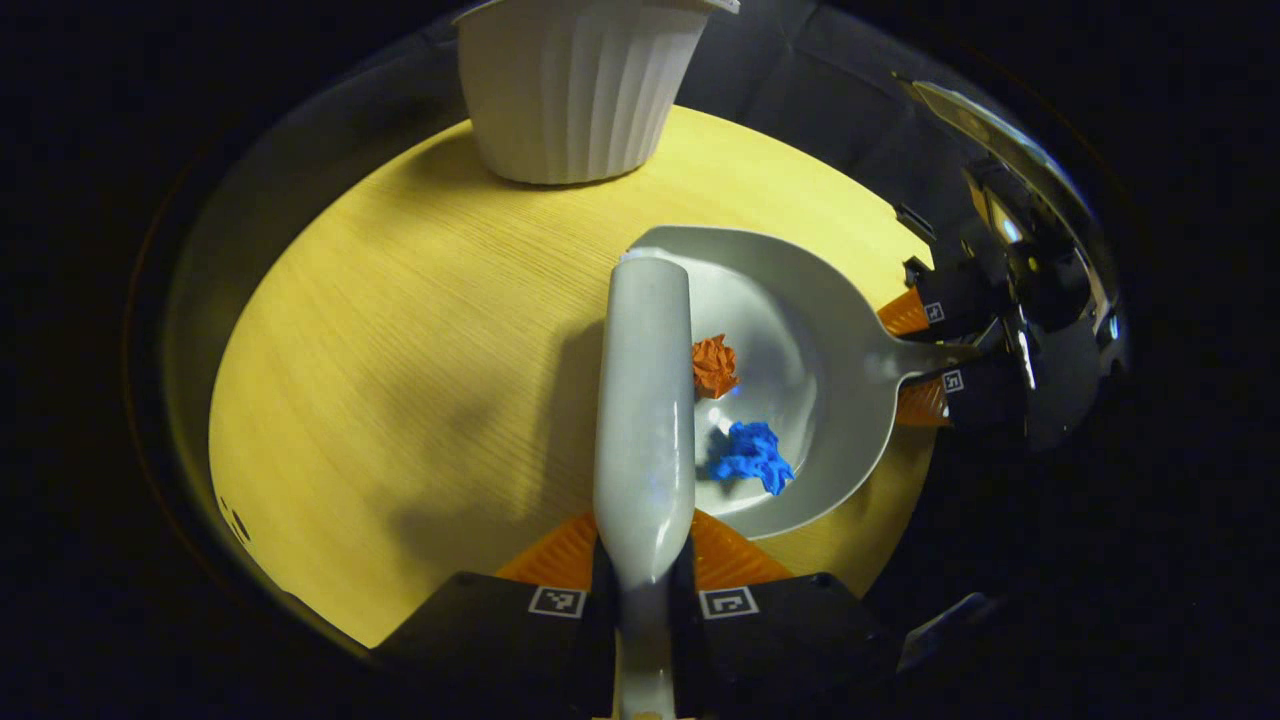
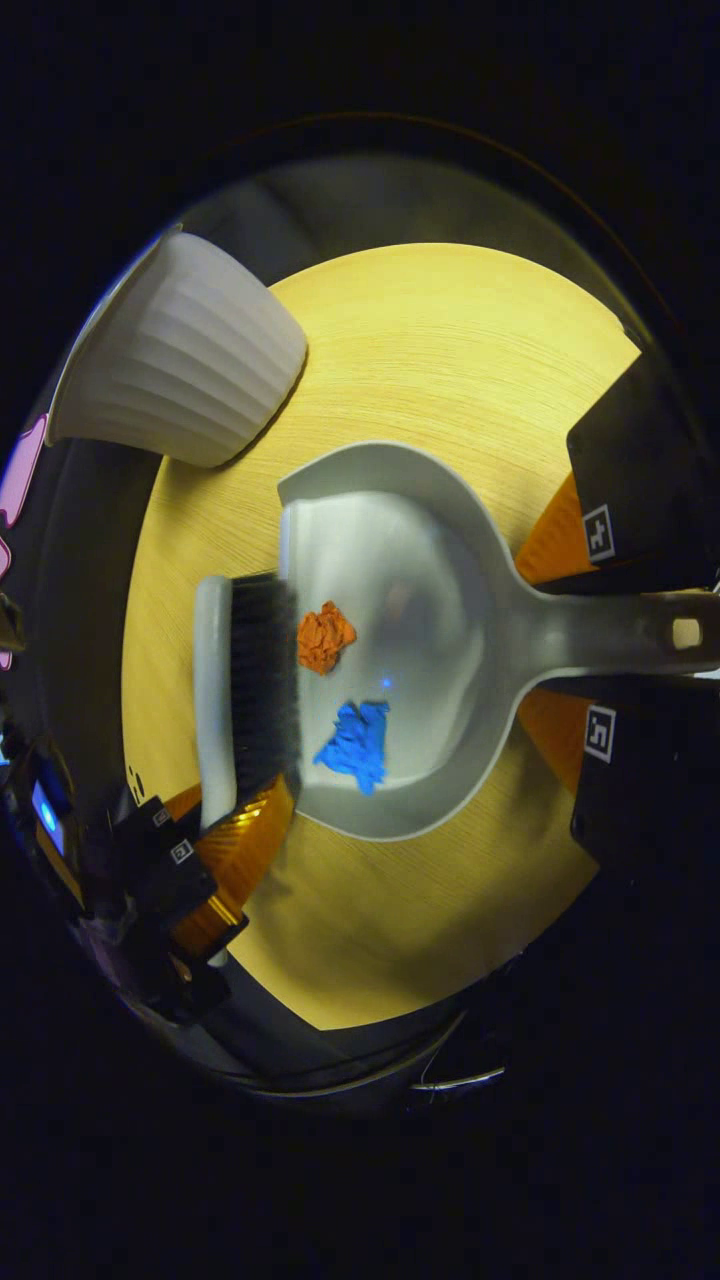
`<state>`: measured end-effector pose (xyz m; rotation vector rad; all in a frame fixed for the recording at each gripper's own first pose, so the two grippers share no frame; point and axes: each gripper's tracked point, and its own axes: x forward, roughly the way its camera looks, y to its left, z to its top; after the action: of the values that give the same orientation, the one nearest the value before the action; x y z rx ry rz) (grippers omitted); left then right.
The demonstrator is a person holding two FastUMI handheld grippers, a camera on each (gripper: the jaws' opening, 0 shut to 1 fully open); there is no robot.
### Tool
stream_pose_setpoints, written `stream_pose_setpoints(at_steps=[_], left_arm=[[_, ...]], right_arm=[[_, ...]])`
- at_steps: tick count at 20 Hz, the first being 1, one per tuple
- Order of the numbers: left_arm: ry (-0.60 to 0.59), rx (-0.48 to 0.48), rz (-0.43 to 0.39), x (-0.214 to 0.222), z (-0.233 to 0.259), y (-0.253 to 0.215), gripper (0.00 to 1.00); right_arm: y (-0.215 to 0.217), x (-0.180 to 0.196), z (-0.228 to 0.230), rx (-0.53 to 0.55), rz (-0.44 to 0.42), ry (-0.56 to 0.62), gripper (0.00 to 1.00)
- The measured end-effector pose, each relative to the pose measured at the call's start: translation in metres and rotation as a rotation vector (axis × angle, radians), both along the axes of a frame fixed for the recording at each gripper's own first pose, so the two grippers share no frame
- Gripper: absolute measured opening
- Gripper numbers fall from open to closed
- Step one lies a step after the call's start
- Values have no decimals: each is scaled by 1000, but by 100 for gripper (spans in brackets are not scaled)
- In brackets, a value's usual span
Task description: Pick up the small broom and dustpan from the desktop, sweep the trash into the dustpan with the broom, and then empty the trash into the garbage bin.
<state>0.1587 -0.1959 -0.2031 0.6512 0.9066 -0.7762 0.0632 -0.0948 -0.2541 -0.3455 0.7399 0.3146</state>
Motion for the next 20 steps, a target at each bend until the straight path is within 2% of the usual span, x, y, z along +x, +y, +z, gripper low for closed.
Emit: stream_pose_setpoints(at_steps=[6, 10, 15, 18, 19, 20], left_arm=[[-126, -186, 294, -16, 21, 51, 27], [-188, -257, 480, -36, 2, 120, 27], [-212, -288, 603, -70, -48, 168, 27], [-221, -331, 647, -83, -51, 187, 27], [-219, -346, 658, -90, -49, 192, 27], [-218, -357, 666, -89, -46, 192, 27]], right_arm=[[-7, 0, 1, 3, -31, -33, 37], [-14, -6, 17, -20, -47, -86, 37], [-13, -17, 34, 8, -115, -118, 37], [-10, -20, 52, 10, -146, -163, 37], [-14, -29, 59, 36, -155, -172, 41], [-16, -33, 66, 61, -164, -175, 37]])
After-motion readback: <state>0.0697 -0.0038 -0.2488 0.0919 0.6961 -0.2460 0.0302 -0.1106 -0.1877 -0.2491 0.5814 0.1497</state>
